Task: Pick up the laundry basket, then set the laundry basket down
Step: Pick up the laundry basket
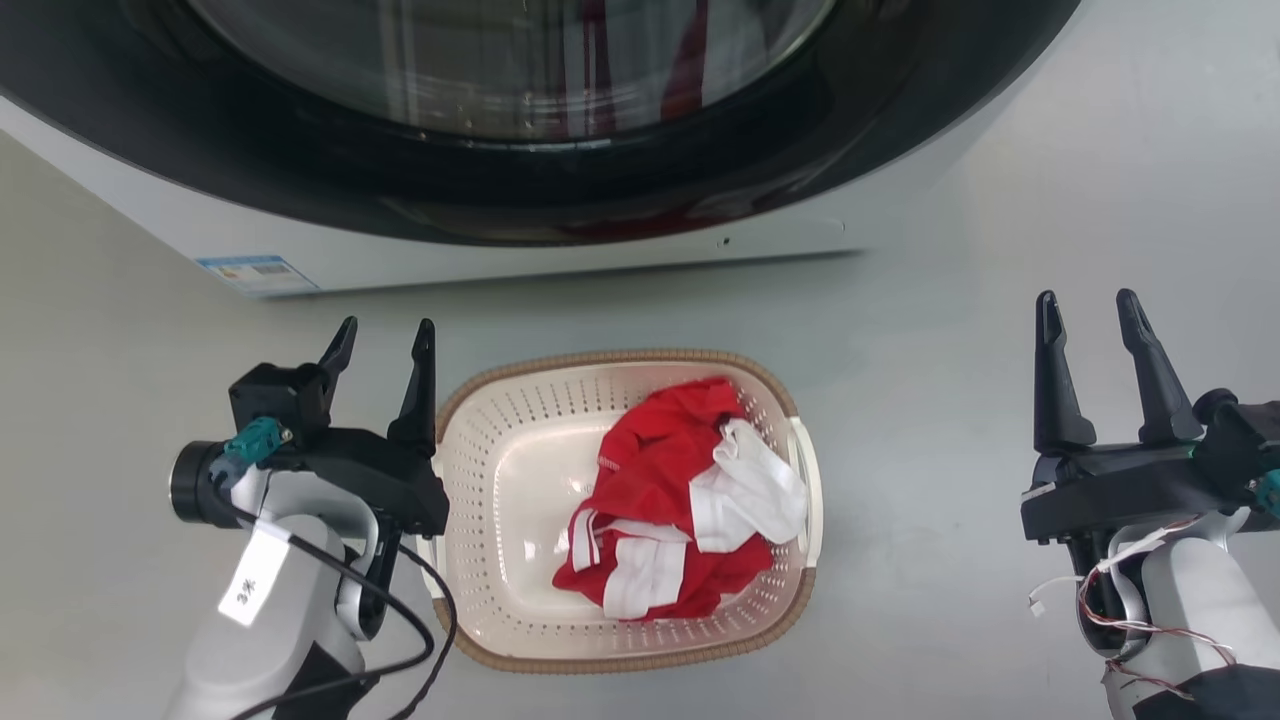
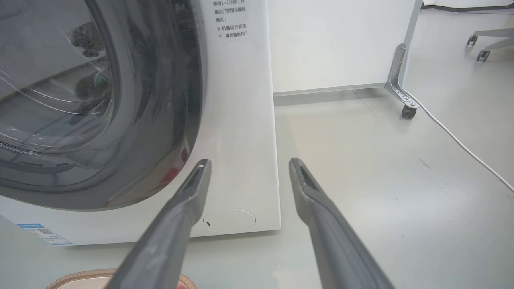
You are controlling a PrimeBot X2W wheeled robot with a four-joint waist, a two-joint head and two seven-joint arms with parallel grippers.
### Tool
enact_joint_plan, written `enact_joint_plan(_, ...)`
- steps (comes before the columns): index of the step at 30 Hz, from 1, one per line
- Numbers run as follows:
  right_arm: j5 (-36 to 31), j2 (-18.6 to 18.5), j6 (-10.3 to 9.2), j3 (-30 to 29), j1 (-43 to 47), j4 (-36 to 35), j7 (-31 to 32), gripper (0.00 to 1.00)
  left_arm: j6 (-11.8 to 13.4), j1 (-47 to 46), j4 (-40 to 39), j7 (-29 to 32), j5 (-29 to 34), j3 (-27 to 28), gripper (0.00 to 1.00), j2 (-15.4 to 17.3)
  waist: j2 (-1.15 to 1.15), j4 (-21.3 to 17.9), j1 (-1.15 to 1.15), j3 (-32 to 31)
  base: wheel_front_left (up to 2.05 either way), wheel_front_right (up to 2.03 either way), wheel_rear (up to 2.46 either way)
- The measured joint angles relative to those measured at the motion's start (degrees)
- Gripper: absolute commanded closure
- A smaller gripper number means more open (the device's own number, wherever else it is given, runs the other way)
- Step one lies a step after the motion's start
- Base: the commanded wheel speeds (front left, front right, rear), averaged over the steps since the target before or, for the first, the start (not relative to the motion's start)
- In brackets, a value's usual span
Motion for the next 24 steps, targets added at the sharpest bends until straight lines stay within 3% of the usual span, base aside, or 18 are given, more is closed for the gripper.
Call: enact_joint_plan(24, -2.0, 0.8, 0.02, 1.5, 12.9, -2.5, 0.0, 0.00, 5.5, 23.2, -25.2, 0.0, 5.5, 2.1, 0.00, 3.6, 0.00, 0.4, 0.00, -19.5, 0.00, 0.00, 0.00)
